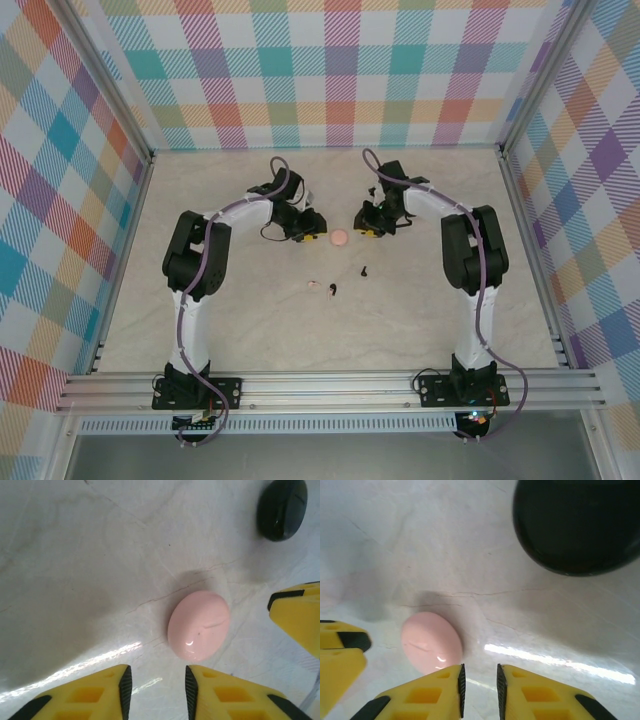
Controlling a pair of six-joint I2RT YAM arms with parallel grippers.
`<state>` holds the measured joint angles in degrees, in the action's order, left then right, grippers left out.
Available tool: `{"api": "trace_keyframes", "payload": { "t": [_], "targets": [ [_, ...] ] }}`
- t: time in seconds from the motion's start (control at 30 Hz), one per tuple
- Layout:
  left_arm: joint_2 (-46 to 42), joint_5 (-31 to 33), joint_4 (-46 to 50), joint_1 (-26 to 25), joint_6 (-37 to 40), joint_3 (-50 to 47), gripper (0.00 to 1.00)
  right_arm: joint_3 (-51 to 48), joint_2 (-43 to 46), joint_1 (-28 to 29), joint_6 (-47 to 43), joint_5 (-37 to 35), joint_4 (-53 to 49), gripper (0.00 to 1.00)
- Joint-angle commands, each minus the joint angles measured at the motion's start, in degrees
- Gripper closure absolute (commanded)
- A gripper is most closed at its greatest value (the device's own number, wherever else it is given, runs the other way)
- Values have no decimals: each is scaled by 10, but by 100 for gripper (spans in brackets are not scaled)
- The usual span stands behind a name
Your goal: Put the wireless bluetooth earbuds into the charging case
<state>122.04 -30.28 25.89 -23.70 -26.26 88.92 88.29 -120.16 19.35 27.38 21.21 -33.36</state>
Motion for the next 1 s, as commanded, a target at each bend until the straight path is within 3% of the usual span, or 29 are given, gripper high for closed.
{"api": "trace_keyframes", "payload": {
  "t": [0.0, 0.47, 0.97],
  "targets": [
    [-2, -41, -42, 4, -31, -5, 61, -13, 11, 3, 22, 66, 43, 71],
    [20, -64, -75, 1, -55, -23, 55, 0, -31, 5, 21, 99, 38, 71],
    [44, -78, -76, -6, -57, -19, 56, 6, -55, 9, 25, 115, 43, 73]
  ]
}}
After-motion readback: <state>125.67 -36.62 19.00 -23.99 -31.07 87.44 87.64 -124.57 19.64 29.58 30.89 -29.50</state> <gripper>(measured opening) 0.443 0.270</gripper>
